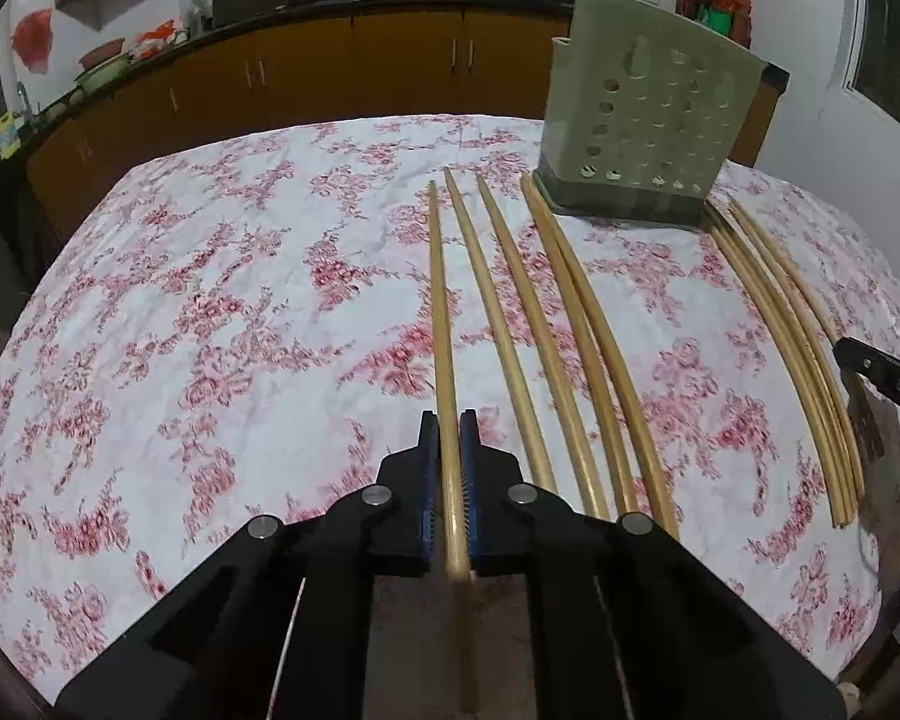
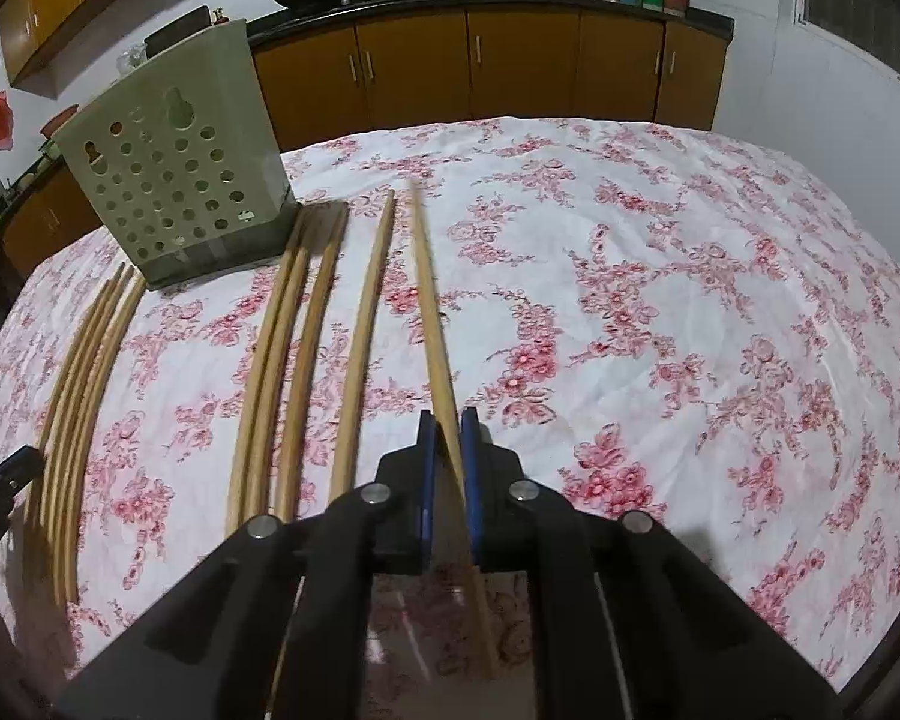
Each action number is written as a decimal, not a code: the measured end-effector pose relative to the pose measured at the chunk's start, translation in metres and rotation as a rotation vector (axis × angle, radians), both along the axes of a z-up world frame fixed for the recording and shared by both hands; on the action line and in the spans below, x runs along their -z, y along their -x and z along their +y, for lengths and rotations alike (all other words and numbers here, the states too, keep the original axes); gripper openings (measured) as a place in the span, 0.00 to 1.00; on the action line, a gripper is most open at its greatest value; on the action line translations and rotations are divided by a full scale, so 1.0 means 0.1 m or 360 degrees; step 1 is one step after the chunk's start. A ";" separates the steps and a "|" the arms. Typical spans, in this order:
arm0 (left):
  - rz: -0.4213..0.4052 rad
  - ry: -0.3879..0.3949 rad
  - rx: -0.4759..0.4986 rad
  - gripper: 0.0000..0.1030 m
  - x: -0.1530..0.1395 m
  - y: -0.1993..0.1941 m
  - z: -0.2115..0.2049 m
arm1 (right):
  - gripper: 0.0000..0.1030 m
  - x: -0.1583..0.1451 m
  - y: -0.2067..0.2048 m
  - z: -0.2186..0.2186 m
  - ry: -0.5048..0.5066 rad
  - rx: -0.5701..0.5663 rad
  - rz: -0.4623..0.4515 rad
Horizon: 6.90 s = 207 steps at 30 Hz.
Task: Organize utensils
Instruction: 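Close the left tool on one chopstick while the right tool grasps another chopstick, then lift the left tool's chopstick over the green holder while the right tool carries its chopstick there, then open the left tool to drop its chopstick in the holder while the right tool releases its own, then lower the left tool and grasp another chopstick while the right tool grasps one too, then raise the left tool's chopstick above the holder while the right tool carries its chopstick there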
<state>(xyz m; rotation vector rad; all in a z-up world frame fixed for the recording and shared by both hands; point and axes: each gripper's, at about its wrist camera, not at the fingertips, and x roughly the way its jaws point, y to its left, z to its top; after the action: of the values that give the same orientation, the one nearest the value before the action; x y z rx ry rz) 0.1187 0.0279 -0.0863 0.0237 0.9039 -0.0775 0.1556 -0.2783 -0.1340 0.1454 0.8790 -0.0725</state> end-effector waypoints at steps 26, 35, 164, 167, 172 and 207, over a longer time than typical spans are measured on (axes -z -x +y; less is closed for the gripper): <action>-0.0033 0.0003 0.0006 0.08 0.01 -0.20 0.04 | 0.09 0.01 -0.11 0.06 0.0038 -0.0033 -0.0060; -0.0145 0.0039 0.0013 0.07 -0.26 -0.14 0.09 | 0.08 -0.43 -0.01 -0.01 0.0040 -0.0029 -0.0250; -0.0018 0.0105 -0.0025 0.07 -0.01 -0.35 0.03 | 0.08 0.00 -0.27 0.17 0.0112 -0.0161 -0.0031; -0.0032 0.0131 -0.0042 0.07 0.00 -0.39 0.08 | 0.08 0.00 -0.35 0.11 0.0117 -0.0115 -0.0046; -0.0029 0.0176 -0.0045 0.07 0.00 -0.41 0.12 | 0.08 0.01 -0.37 0.06 0.0080 -0.0106 -0.0052; -0.0024 0.0084 0.0014 0.07 -0.02 -0.22 0.05 | 0.08 0.00 -0.17 0.06 0.0086 -0.0141 -0.0031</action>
<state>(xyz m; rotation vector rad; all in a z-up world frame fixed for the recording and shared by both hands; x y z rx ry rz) 0.1403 0.0327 -0.0843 -0.0205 0.8864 -0.1093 0.1727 -0.2718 -0.1344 0.0565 0.8625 -0.0123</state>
